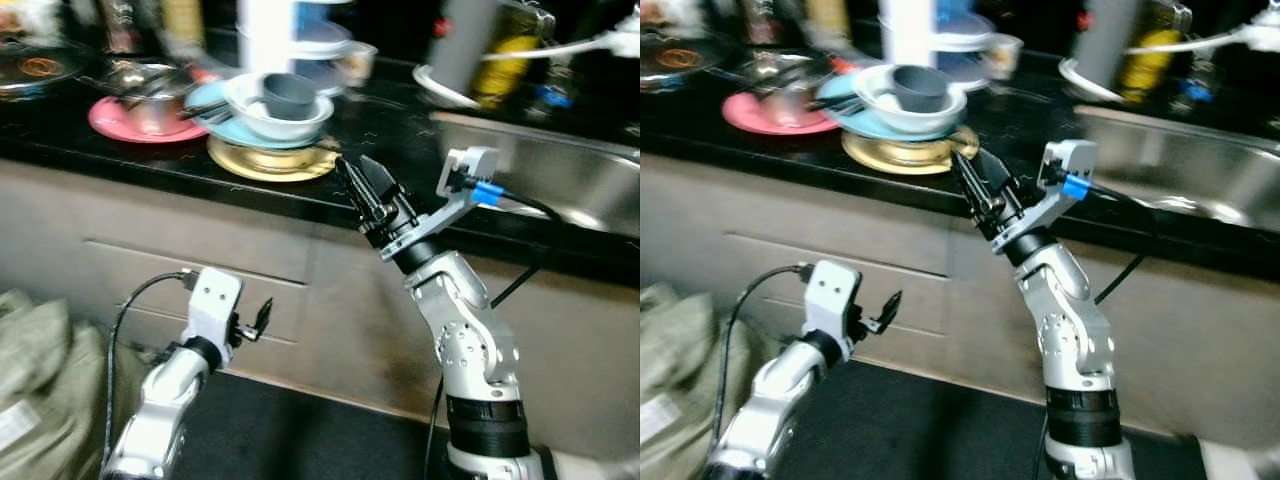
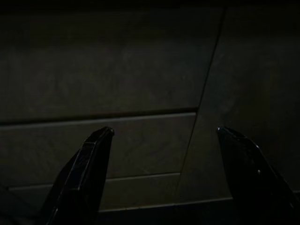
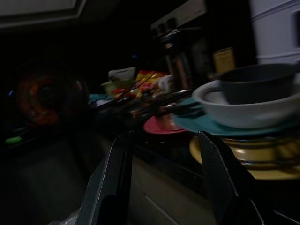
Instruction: Kitchen organization
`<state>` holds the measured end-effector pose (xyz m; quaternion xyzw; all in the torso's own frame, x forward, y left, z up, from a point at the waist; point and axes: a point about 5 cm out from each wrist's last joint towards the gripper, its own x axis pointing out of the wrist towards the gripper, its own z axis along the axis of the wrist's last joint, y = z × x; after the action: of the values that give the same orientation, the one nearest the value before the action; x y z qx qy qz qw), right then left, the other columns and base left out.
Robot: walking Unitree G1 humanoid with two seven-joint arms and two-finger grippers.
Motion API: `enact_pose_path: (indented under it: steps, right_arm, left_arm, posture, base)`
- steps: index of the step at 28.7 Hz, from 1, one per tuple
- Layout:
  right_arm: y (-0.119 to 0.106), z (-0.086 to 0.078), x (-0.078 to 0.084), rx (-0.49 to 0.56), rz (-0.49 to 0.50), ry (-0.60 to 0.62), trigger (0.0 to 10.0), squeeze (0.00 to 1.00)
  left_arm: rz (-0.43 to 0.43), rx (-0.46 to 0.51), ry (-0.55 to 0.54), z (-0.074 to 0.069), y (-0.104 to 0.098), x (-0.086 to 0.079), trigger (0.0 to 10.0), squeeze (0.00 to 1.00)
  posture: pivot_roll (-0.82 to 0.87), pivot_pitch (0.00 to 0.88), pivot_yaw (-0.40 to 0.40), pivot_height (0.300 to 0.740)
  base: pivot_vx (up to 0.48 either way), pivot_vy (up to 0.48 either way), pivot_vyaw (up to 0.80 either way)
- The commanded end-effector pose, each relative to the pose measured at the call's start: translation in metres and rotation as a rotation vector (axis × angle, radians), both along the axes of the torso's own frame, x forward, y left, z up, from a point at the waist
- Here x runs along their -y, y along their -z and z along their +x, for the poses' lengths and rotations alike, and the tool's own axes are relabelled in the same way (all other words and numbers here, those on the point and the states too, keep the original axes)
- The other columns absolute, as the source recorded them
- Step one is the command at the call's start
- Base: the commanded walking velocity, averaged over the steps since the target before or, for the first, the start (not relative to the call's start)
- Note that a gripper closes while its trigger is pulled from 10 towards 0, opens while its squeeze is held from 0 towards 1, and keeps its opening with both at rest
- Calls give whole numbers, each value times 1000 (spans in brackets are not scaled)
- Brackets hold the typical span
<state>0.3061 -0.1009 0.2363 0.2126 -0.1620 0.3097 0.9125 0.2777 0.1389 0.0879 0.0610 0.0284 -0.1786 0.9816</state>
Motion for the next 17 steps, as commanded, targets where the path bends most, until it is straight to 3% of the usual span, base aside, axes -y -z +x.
enact_pose_path:
  steps: [1,5,11,17]
  right_arm:
    - [2,-1,-1,-7,6,-9,10000,0]
    - [2,0,-2,-9,13,-3,10000,0]
    - [-4,2,-1,-12,47,7,10000,0]
    - [-10,3,-2,13,19,17,10000,0]
  left_arm:
    - [4,-18,22,-1,5,3,10000,0]
    - [-13,-25,35,-1,7,2,10000,0]
    - [-22,-14,45,-1,6,3,10000,0]
    - [-19,-7,41,-2,6,2,10000,0]
  posture:
    - [118,33,-133,740]
    - [121,32,-132,740]
    - [119,37,-126,740]
    - [124,41,-133,740]
  base:
    - [0,0,763]
    - [0,0,763]
    - [0,0,0]
    - [0,0,0]
